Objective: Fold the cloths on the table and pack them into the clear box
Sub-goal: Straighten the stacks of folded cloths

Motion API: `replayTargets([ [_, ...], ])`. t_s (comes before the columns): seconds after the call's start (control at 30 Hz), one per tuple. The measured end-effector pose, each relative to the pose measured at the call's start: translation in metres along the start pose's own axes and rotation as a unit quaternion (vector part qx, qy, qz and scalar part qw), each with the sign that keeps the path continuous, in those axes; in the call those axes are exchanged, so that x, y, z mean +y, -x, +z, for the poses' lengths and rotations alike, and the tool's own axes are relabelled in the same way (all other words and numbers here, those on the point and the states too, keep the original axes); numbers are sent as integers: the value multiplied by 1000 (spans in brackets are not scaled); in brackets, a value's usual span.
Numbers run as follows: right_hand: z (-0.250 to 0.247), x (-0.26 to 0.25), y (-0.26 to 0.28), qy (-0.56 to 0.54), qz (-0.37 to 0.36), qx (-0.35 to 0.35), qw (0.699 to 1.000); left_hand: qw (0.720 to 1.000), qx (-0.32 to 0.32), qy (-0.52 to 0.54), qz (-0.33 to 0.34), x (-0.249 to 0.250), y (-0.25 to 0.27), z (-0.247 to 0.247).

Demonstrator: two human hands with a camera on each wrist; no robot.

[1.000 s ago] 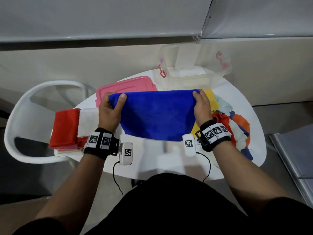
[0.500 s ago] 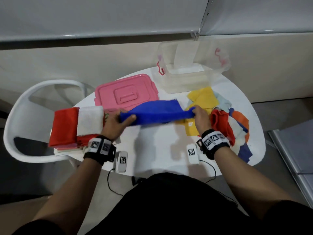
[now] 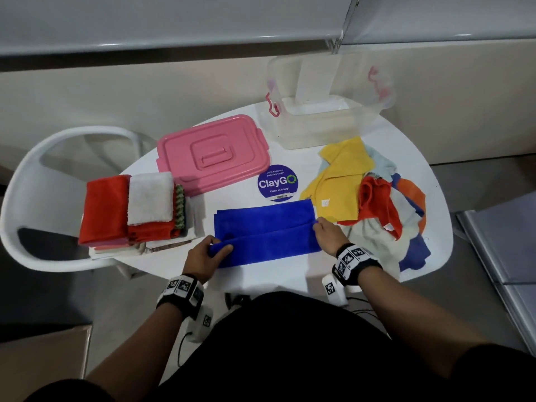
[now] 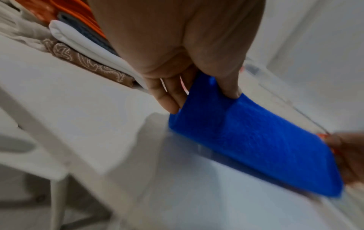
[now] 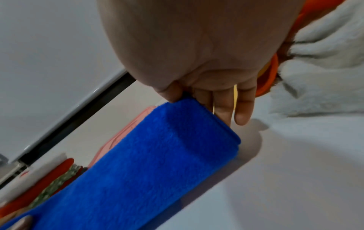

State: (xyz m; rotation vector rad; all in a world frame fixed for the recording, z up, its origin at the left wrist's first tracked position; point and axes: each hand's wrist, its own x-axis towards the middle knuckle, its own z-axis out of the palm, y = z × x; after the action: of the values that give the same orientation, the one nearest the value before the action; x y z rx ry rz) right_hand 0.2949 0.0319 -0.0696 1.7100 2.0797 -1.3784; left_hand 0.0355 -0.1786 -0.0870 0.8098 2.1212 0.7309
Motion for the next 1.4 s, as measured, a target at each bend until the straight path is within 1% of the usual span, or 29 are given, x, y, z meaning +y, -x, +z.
replayTargets([
  [0.07, 0, -9, -10, -54, 1, 26, 998, 998, 29, 62, -12, 9, -11, -4],
  [0.1, 0, -14, -15, -78, 8, 35, 996, 995, 26, 97, -17, 14, -17, -6],
  [0.17, 0, -21, -24, -117, 34, 49, 991, 984, -7, 172, -45, 21, -29, -5],
  [0.2, 0, -24, -28, -130, 48, 56, 989, 979, -31, 190, -61, 24, -34, -2],
  [0.23, 1, -25, -31, -139, 59, 64, 986, 981, -48, 175, -68, 25, -38, 1],
  [0.27, 2, -25, -34, -145, 66, 71, 985, 987, -52, 137, -65, 25, -42, 5],
  [0.3, 3, -26, -37, -150, 69, 76, 983, 993, -41, 94, -60, 26, -45, 8],
  [0.37, 7, -25, -41, -153, 72, 89, 982, 997, 11, 45, -57, 24, -52, 11],
  [0.4, 9, -24, -44, -150, 68, 99, 981, 997, 39, 41, -56, 22, -56, 12],
  [0.47, 14, -22, -51, -134, 53, 112, 983, 995, 69, 39, -59, 20, -62, 14],
  [0.53, 18, -25, -59, -116, 43, 121, 985, 993, 76, 51, -79, 18, -69, 17],
  [0.63, 23, -31, -70, -124, 54, 147, 980, 987, 79, 71, -122, 19, -74, 20],
  [0.73, 27, -33, -77, -124, 58, 175, 975, 989, 94, 31, -111, 22, -75, 24],
  [0.83, 28, -32, -82, -88, 57, 180, 978, 986, 109, -5, -124, 25, -75, 25],
  [1.0, 27, -32, -86, -28, 103, 165, 980, 981, 93, -80, -151, 24, -69, 29],
  [1.07, 24, -34, -80, -7, 114, 195, 974, 978, 99, -90, -158, 24, -67, 29],
  [1.1, 23, -36, -75, 10, 96, 228, 969, 977, 104, -96, -162, 24, -66, 28],
  [1.13, 23, -36, -71, 35, 51, 263, 963, 975, 107, -104, -164, 23, -65, 27],
  [1.17, 24, -36, -66, 59, -12, 285, 956, 973, 107, -112, -168, 23, -65, 26],
  [1.2, 26, -36, -62, 77, -75, 281, 954, 972, 104, -121, -174, 23, -66, 26],
  [1.23, 30, -34, -59, 88, -125, 244, 958, 970, 95, -133, -180, 22, -67, 26],
  [1.27, 34, -32, -57, 99, -155, 177, 967, 968, 79, -147, -185, 22, -68, 27],
  [1.33, 42, -25, -53, 138, -156, 19, 978, 968, 46, -158, -189, 22, -71, 28],
  [1.37, 45, -21, -51, 151, -141, -29, 978, 971, 37, -146, -188, 23, -72, 29],
  [1.4, 46, -17, -50, 149, -125, -49, 980, 974, 33, -127, -183, 24, -73, 29],
])
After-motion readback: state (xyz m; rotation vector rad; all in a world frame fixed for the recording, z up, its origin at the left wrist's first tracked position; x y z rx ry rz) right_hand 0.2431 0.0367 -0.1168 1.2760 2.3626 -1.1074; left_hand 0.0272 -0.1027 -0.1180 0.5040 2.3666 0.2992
